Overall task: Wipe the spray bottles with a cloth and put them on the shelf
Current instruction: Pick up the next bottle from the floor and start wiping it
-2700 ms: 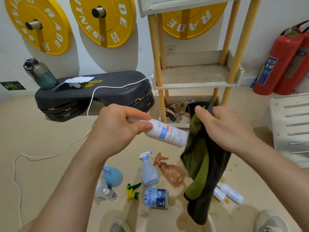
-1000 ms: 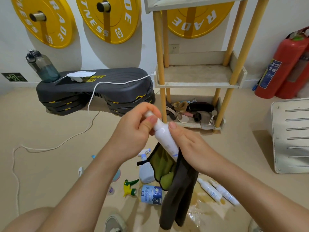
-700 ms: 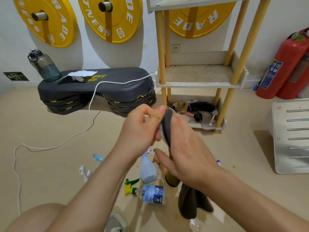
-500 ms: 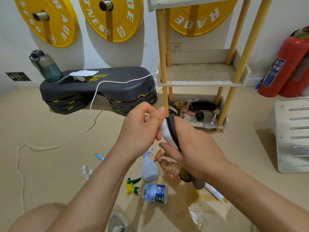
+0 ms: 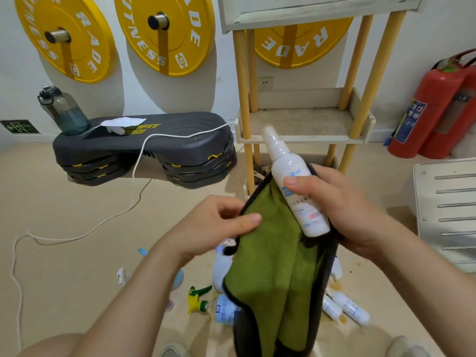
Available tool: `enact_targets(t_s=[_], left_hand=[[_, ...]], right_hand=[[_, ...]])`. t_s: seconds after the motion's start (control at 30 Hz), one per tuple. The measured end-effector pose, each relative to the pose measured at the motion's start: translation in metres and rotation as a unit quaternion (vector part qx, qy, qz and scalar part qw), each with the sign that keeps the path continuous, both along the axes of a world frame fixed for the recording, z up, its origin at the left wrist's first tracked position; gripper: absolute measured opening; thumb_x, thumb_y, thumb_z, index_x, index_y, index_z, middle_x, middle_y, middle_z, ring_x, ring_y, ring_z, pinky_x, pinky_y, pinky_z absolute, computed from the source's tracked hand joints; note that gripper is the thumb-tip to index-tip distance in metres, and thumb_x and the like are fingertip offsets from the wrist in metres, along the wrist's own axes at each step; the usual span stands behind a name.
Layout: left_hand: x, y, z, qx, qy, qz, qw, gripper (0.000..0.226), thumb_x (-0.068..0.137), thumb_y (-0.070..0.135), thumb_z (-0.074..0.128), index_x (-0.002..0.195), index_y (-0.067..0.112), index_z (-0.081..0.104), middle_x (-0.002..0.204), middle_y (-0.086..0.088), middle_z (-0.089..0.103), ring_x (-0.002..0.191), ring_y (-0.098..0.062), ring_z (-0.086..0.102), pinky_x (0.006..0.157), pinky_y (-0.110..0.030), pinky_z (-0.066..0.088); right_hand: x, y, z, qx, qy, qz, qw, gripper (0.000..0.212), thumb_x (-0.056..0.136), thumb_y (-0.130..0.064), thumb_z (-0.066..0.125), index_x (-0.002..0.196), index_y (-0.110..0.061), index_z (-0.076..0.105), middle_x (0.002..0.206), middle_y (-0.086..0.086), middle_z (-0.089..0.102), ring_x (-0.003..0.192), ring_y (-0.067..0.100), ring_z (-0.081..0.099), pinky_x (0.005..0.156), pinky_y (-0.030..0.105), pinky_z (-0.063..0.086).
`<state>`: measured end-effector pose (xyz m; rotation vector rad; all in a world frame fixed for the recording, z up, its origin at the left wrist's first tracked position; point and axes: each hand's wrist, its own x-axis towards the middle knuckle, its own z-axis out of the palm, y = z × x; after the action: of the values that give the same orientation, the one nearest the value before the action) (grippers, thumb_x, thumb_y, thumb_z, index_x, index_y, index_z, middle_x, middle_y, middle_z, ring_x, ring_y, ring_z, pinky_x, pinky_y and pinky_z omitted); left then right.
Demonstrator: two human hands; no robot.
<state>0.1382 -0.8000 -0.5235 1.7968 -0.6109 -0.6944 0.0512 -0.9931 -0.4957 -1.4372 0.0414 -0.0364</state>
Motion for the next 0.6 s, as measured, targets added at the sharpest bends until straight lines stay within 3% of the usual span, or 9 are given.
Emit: enact_targets(t_s=[0.07,0.13,0.2,0.23,0.3,0.33,0.4,0.5,0.6], left_hand=[[0.009,0.011,0.005,-0.013,-0.016,0.027,0.999,0.023,0.081,0.036,0.072,0.074,0.015,0.072,0.073,-0.001,0.068,0.068,-0.013,0.062,0.073,-0.036,0.054],[0.014,0.019,0.012,-0.046,-0.019,0.051,0.997,0.029,0.08,0.043,0.069,0.068,0.017,0.067,0.066,-0.002,0.059,0.062,-0.016,0.054,0.063,-0.03,0.046],[0.014,0.022,0.015,-0.137,0.011,0.067,0.988,0.025,0.076,0.038,0.072,0.067,0.015,0.066,0.063,-0.007,0.055,0.058,-0.02,0.051,0.058,-0.026,0.042],[0.01,0.019,0.017,-0.206,0.064,0.068,0.974,0.018,0.071,0.03,0.076,0.071,0.013,0.071,0.067,-0.01,0.061,0.061,-0.022,0.057,0.061,-0.026,0.047],[-0.002,0.007,0.02,-0.307,0.171,0.026,0.936,0.038,0.062,0.016,0.073,0.098,0.004,0.074,0.094,-0.02,0.07,0.087,-0.031,0.065,0.082,-0.041,0.051],[-0.008,0.0,0.017,-0.33,0.184,0.007,0.926,0.044,0.063,0.007,0.065,0.106,0.003,0.073,0.103,-0.019,0.07,0.096,-0.032,0.064,0.087,-0.046,0.049],[-0.016,-0.014,0.013,-0.347,0.175,0.032,0.921,0.041,0.072,-0.003,0.055,0.105,0.011,0.074,0.104,-0.011,0.071,0.095,-0.027,0.065,0.082,-0.043,0.052],[-0.022,-0.032,0.011,-0.326,0.145,0.149,0.922,0.027,0.075,0.009,0.076,0.101,0.014,0.071,0.101,-0.011,0.071,0.085,-0.022,0.068,0.072,-0.04,0.057],[-0.026,-0.041,0.008,-0.272,0.108,0.261,0.92,0.037,0.073,0.028,0.073,0.1,0.004,0.065,0.089,-0.013,0.071,0.08,-0.022,0.066,0.07,-0.035,0.056]], right_hand=[[-0.001,-0.007,-0.001,-0.094,0.014,-0.029,0.995,0.028,0.073,-0.037,0.079,0.083,-0.013,0.068,0.071,0.0,0.067,0.063,0.015,0.063,0.056,0.025,0.051],[-0.002,-0.011,-0.004,-0.223,0.028,-0.046,0.973,0.038,0.079,-0.052,0.075,0.088,-0.015,0.069,0.079,0.002,0.073,0.072,0.021,0.07,0.067,0.037,0.056],[-0.001,-0.007,-0.012,-0.318,0.027,-0.071,0.945,0.038,0.082,-0.058,0.068,0.091,-0.021,0.067,0.081,0.0,0.07,0.076,0.016,0.067,0.07,0.038,0.053],[-0.001,-0.002,-0.015,-0.34,0.015,-0.092,0.936,0.037,0.082,-0.06,0.064,0.09,-0.024,0.064,0.079,-0.004,0.066,0.074,0.01,0.062,0.067,0.033,0.049],[0.0,0.009,-0.022,-0.347,-0.019,-0.124,0.93,0.037,0.083,-0.065,0.053,0.086,-0.028,0.058,0.075,-0.011,0.057,0.069,0.003,0.054,0.063,0.026,0.039],[0.002,0.014,-0.025,-0.335,-0.037,-0.137,0.931,0.039,0.084,-0.066,0.047,0.085,-0.029,0.057,0.073,-0.012,0.056,0.067,0.003,0.053,0.062,0.026,0.037],[0.004,0.019,-0.029,-0.299,-0.068,-0.177,0.935,0.042,0.091,-0.061,0.04,0.077,-0.026,0.056,0.065,-0.011,0.053,0.062,0.006,0.052,0.06,0.028,0.037],[0.004,0.022,-0.031,-0.317,-0.128,-0.233,0.91,0.046,0.104,-0.047,0.034,0.064,-0.025,0.044,0.057,-0.009,0.043,0.057,0.01,0.044,0.055,0.022,0.029],[0.0,0.032,-0.035,-0.404,-0.176,-0.238,0.866,0.038,0.105,-0.044,0.029,0.071,-0.033,0.042,0.064,-0.013,0.042,0.063,0.006,0.045,0.056,0.02,0.03]])
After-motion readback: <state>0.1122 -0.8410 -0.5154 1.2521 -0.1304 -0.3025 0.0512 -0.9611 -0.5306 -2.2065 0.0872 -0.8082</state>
